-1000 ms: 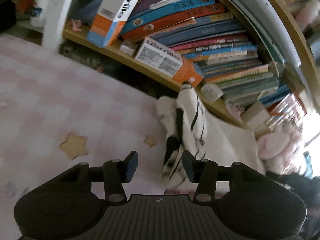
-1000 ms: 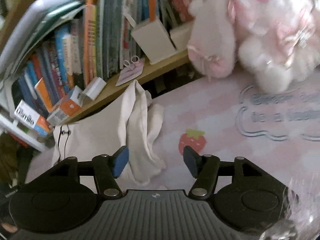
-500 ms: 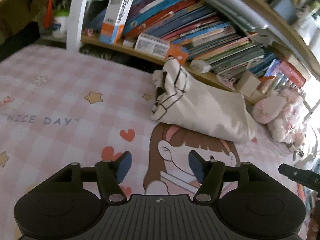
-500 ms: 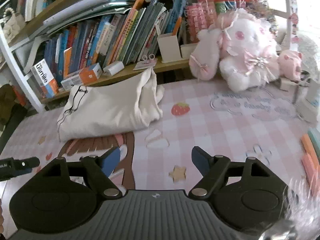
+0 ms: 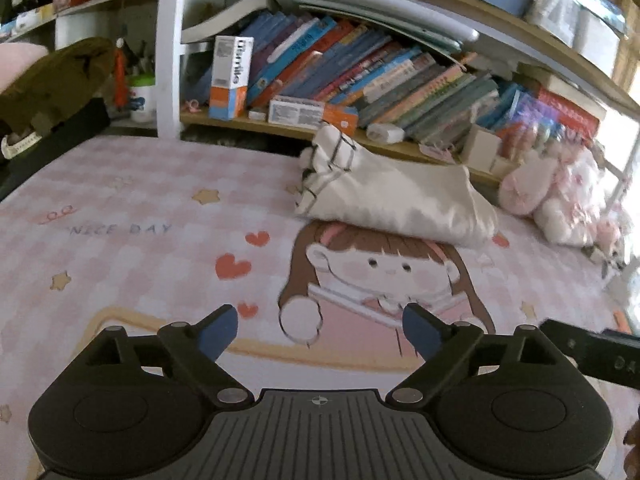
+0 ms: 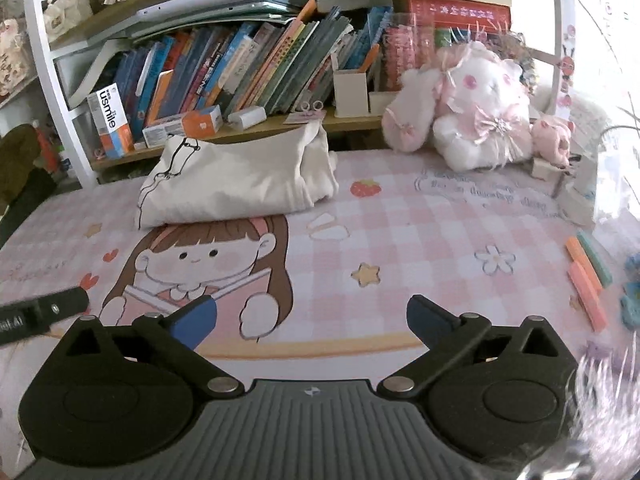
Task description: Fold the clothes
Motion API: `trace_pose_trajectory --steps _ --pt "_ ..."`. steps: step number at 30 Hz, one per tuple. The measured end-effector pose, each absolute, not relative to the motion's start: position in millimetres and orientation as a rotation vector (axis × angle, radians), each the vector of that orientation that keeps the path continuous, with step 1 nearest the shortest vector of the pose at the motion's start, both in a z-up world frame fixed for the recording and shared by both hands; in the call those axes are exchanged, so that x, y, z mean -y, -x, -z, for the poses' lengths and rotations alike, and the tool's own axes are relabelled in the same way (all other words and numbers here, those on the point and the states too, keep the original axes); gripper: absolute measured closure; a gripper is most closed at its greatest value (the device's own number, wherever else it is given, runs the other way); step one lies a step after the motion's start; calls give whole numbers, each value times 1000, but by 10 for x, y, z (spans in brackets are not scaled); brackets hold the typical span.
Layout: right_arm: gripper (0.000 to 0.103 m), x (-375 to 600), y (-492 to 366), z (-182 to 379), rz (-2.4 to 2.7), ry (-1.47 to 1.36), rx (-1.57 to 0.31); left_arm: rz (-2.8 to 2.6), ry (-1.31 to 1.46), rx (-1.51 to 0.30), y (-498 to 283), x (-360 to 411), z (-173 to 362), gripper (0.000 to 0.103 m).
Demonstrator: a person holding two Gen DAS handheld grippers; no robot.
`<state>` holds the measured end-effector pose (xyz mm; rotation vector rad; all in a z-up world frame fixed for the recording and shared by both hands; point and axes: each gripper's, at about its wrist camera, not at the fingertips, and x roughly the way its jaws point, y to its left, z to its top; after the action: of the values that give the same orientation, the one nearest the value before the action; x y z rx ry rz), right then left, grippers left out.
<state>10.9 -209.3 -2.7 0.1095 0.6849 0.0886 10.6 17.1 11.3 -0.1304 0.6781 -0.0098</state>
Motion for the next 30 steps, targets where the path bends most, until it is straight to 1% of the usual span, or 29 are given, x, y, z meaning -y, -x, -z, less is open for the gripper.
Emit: trace_pose_trajectory --steps 5,30 --pt "1 1985 0 60 -104 -65 -672 24 108 -681 -67 -134 -91 11" --pt "0 1944 -24 50 -102 -81 -688 32 38 -654 -44 -90 -146 11"
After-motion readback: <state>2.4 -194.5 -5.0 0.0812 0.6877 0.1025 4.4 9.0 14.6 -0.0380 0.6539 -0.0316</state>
